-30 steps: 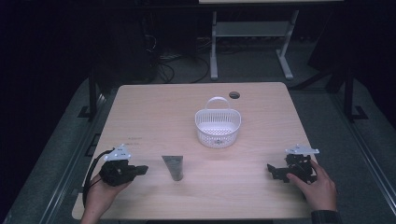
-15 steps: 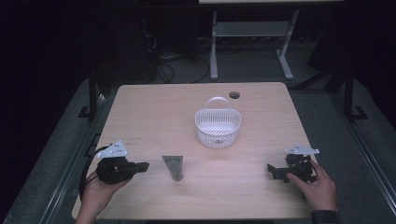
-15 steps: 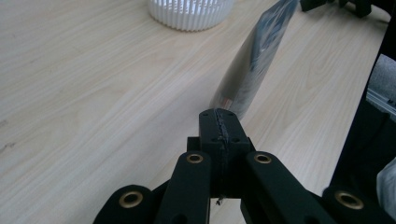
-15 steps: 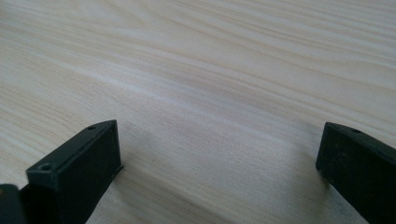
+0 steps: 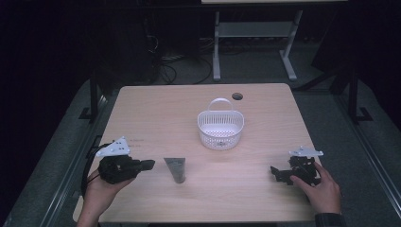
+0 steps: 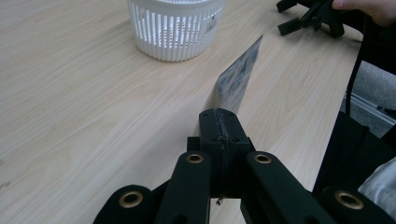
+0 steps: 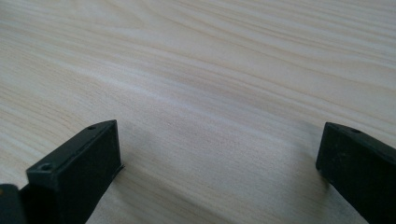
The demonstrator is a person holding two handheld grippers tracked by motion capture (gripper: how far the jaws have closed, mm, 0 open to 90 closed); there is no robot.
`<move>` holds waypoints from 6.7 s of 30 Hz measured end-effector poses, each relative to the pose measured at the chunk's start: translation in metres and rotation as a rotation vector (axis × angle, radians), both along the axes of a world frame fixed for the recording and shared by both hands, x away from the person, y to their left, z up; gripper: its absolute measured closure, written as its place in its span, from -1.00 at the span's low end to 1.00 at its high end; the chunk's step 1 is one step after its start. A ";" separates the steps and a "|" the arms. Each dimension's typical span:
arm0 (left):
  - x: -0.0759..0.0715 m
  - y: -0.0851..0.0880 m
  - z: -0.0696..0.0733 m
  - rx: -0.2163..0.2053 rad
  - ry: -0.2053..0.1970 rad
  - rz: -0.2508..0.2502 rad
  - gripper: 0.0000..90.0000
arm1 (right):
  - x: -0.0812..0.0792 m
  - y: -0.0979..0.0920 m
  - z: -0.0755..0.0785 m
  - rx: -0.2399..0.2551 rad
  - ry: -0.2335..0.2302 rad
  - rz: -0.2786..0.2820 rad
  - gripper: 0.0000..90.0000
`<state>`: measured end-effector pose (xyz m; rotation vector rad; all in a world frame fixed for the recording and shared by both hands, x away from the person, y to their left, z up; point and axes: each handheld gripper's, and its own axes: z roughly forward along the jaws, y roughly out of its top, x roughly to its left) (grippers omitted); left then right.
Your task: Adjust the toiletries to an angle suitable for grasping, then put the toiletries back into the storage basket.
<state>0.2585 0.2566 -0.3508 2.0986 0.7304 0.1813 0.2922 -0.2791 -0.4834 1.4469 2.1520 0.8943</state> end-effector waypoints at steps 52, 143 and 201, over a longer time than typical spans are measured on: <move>0.027 -0.029 -0.002 0.036 -0.012 -0.020 0.99 | 0.000 0.000 0.000 0.001 -0.002 0.000 -1.00; 0.054 -0.064 0.014 0.202 0.007 -0.175 -0.72 | 0.000 0.000 0.000 0.001 -0.001 0.001 -1.00; 0.067 -0.083 0.005 0.236 0.044 -0.154 -0.34 | 0.000 0.000 0.000 0.003 -0.001 0.000 -1.00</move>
